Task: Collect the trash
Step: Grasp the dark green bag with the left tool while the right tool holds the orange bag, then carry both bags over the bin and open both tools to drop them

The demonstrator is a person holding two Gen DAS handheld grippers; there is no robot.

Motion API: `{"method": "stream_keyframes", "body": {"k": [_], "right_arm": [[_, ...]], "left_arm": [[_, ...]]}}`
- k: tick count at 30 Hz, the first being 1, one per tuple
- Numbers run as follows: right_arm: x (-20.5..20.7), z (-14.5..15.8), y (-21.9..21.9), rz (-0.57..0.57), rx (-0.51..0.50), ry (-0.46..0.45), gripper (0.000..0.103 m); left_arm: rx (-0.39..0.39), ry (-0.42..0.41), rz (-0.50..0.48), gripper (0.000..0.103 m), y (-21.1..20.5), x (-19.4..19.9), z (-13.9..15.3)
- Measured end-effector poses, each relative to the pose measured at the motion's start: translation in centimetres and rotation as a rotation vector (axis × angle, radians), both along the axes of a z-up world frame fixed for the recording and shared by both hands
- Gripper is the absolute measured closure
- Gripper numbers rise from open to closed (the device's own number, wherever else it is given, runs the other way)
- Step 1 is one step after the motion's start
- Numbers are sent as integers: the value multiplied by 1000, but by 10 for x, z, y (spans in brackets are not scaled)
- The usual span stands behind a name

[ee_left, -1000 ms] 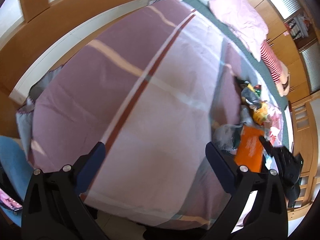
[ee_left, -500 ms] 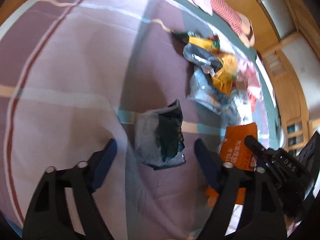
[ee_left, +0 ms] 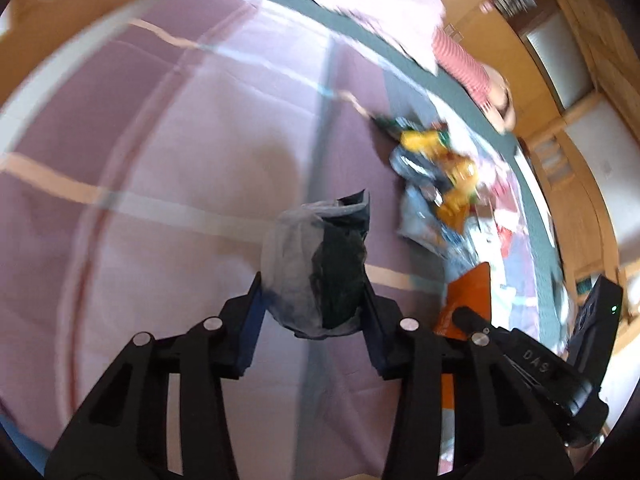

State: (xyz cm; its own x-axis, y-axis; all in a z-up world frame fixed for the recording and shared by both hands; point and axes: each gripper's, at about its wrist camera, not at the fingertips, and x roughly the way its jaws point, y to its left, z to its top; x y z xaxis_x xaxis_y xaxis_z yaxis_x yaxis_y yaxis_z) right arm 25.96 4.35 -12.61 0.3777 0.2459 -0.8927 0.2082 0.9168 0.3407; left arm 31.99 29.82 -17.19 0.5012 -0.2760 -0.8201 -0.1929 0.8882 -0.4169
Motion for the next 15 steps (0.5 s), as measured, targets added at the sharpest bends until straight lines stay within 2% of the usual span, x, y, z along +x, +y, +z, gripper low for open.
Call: {"method": "stream_keyframes", "body": {"k": [3,5,7,8,10,11,12,14,15], "right_arm": [[1,0,5,21,14,1,63],[1,-1,8,30,37,8,63],[0,0,12,34,35,11,63],[-1,0,14,38,35,11,63],[-1,0,16,41,43,13,63],[-2,0,17,40,47,13,63],[-2,1,18,40,48,12,63],[-3,2,19,45,45,5,66],[-3,3,19,49,43,-1,72]], "left_arm": [[26,11,32,58,18,-20,4],[94,24,29,58,29,-30,-2],[147,75,23,59,43,-37,-14],[157,113,25,60,50,-38,-24],[133,107,18,61,61,-43,-27],[183,112,17,61,61,-45,-25],[279,120,29,61,61,-47,-23],[352,139,26,61,61,-49,-24],[366,147,20,61,62,-51,-25]]}}
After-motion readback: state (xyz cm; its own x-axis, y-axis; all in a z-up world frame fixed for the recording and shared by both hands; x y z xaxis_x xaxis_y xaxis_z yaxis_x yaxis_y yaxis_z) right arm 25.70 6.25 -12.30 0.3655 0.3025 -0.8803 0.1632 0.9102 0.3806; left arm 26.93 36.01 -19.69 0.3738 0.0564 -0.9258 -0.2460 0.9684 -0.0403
